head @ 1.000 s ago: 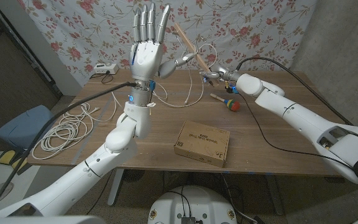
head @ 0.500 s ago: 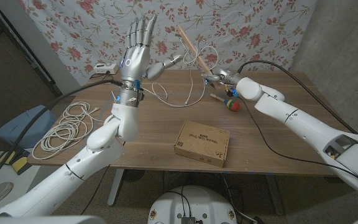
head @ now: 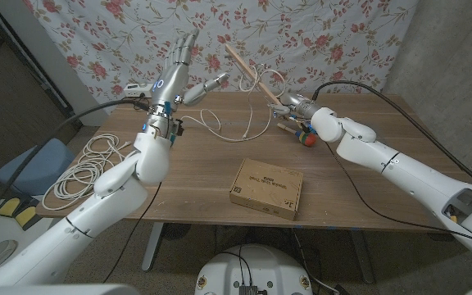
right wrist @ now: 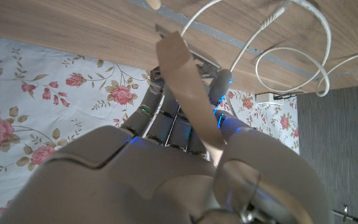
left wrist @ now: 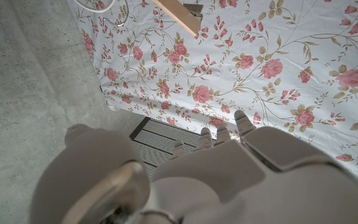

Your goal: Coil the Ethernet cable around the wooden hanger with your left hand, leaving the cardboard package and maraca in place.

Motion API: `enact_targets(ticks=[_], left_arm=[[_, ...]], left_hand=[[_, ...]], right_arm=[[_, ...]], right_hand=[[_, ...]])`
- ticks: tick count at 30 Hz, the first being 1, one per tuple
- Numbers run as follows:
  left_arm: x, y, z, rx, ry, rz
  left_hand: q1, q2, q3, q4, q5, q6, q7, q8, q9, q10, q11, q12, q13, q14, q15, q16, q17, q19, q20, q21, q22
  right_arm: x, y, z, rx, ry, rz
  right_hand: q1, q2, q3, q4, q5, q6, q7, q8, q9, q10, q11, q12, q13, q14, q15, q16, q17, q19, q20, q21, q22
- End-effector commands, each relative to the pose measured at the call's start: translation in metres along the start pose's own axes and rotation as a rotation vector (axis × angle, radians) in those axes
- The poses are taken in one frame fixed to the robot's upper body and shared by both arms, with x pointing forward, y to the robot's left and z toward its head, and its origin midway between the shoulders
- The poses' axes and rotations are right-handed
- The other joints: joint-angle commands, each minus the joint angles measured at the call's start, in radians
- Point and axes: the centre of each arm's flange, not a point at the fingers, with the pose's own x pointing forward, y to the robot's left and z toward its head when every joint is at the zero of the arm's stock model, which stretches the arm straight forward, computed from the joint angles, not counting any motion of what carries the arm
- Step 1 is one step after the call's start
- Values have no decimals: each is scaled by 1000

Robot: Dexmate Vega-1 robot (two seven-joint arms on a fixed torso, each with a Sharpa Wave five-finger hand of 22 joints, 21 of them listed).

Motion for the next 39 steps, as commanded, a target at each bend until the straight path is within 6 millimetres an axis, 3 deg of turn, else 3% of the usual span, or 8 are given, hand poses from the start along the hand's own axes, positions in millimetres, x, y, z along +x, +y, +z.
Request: enact_targets(ticks=[1,7,12,22,25,27,34,39], left_arm=[[1,4,-6,-42,8,-28],[2,2,-8,-55,6,-33],[4,2,-9,-55,5,-31],[6,1,-13,-56,7,-32],[7,1,-14,-56,7,-31],[8,1,-15,-55,7,-28],[10,0,-17,-55,10,-29],[11,-1,-18,-55,11,-29]], left_hand=[[0,9,3,-3,-5,-243,7,-5,3,-239,9,-2,3,-155,5,-3,1,-147,6,0,2],[0,9,2,-4,-6,-247,8,-7,3,-242,12,-4,3,-159,5,-6,2,-149,6,-2,1],[0,9,2,-4,-7,-250,8,-9,3,-242,13,-5,3,-162,5,-8,2,-151,6,-5,1],[0,8,2,-5,-9,-253,11,-11,3,-245,17,-8,4,-166,5,-11,2,-154,6,-9,1],[0,8,1,-5,-10,-254,11,-12,3,-246,18,-9,4,-167,5,-12,2,-156,6,-10,1],[0,8,1,-5,-10,-255,11,-12,3,-246,18,-10,4,-167,5,-12,2,-156,6,-11,1],[-1,7,1,-6,-11,-256,12,-12,3,-247,20,-11,4,-168,5,-13,2,-158,6,-13,1],[-1,7,1,-6,-12,-258,13,-13,4,-248,22,-12,4,-169,5,-14,3,-159,6,-15,1]], right_arm=[[-13,6,12,-272,27,-36],[-14,9,13,-387,40,-94],[-12,11,12,-457,55,-125],[-11,18,8,-606,53,-212],[-10,19,5,-616,59,-207],[-9,19,4,-621,58,-204],[-9,22,3,-621,50,-189],[-7,23,1,-629,59,-176]], right_hand=[[-3,-8,-6,0,8,-10,-6,-3,5,-12,-3,-1,-4,-13,-135,-7,0,-13,-55,-12,-1],[-1,-19,-21,-7,17,-38,-40,-49,-34,-35,-15,-61,-119,-57,-141,-69,-38,-37,-59,-43,0],[16,-32,-36,-23,32,-52,-65,-109,-91,-59,-32,-92,-210,-1,-146,-280,-243,-39,-67,-72,1],[49,-51,-33,-38,61,-57,-107,-187,-152,-102,-53,-137,-298,14,-150,-435,-341,-40,-79,-99,2],[64,-57,-28,-28,83,-48,-131,-285,-182,-124,-41,-205,-429,-2,-148,-603,-440,-40,-89,-116,3],[70,-58,-23,-24,88,-46,-133,-325,-183,-114,-30,-227,-483,-10,-148,-669,-483,-48,-96,-125,2],[105,-59,24,-26,98,-130,-173,-560,-185,-234,-55,-415,-693,-74,-151,-945,-676,-74,-121,-172,-2],[114,-65,38,-33,95,-166,-186,-633,-186,-286,-74,-491,-733,-107,-153,-1005,-725,-86,-127,-195,-3]])
